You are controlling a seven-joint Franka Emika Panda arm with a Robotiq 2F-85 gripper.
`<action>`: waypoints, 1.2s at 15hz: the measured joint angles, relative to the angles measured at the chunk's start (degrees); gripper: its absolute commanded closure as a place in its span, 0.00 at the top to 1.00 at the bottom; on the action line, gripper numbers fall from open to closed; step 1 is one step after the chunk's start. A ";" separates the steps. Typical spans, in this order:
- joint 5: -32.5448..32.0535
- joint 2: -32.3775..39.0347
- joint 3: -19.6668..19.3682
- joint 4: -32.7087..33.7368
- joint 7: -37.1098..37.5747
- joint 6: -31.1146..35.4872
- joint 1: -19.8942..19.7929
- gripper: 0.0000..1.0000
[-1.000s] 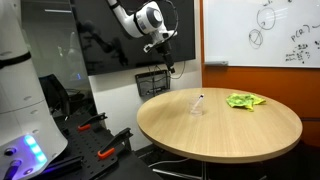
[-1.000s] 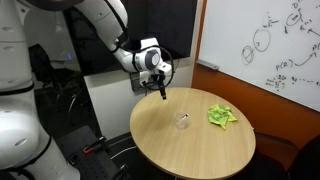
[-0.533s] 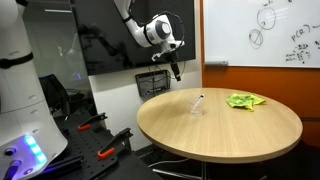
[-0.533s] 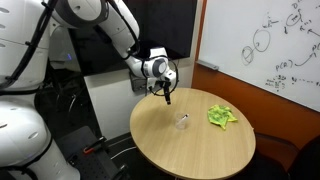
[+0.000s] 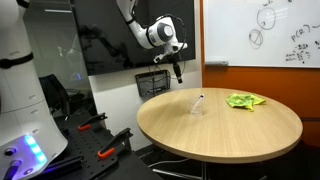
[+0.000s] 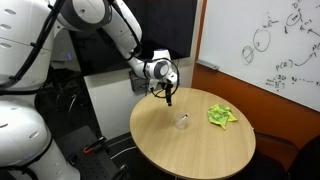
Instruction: Put the pen on the table
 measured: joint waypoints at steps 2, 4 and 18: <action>0.04 0.06 -0.86 -0.03 0.14 0.19 0.65 1.00; 0.04 0.61 -2.49 0.03 0.16 0.48 1.53 1.00; 8.58 11.01 -4.62 8.83 -4.87 1.94 -0.44 0.54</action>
